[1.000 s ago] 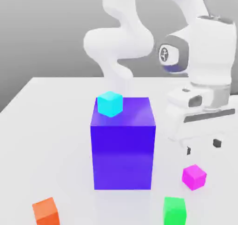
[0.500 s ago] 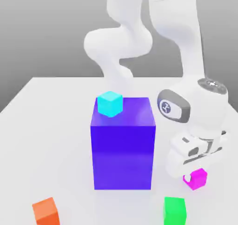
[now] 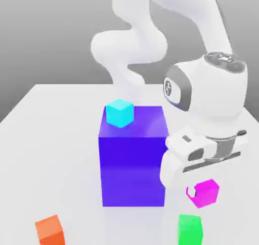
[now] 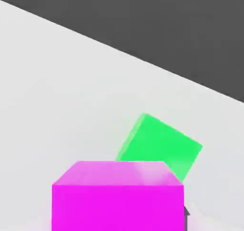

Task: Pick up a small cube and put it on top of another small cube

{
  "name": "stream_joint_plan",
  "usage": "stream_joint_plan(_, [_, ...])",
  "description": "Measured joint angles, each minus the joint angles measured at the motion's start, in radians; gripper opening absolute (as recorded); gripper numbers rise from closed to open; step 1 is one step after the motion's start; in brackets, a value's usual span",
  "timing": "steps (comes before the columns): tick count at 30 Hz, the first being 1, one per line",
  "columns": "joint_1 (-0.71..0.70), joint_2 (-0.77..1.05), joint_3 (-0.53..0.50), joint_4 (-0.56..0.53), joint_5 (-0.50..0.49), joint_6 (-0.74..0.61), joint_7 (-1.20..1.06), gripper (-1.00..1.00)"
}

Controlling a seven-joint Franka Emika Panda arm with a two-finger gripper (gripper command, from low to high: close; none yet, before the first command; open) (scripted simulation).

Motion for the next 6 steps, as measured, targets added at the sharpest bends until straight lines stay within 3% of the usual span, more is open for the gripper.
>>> stream_joint_plan(2, [0.008,0.068,-0.018,0.009,-0.025,0.058,0.014,-1.00])
stream_joint_plan(3, [0.013,0.091,-0.025,0.011,-0.033,0.079,0.019,1.00])
stream_joint_plan(6, [0.013,0.091,-0.025,0.011,-0.033,0.079,0.019,1.00])
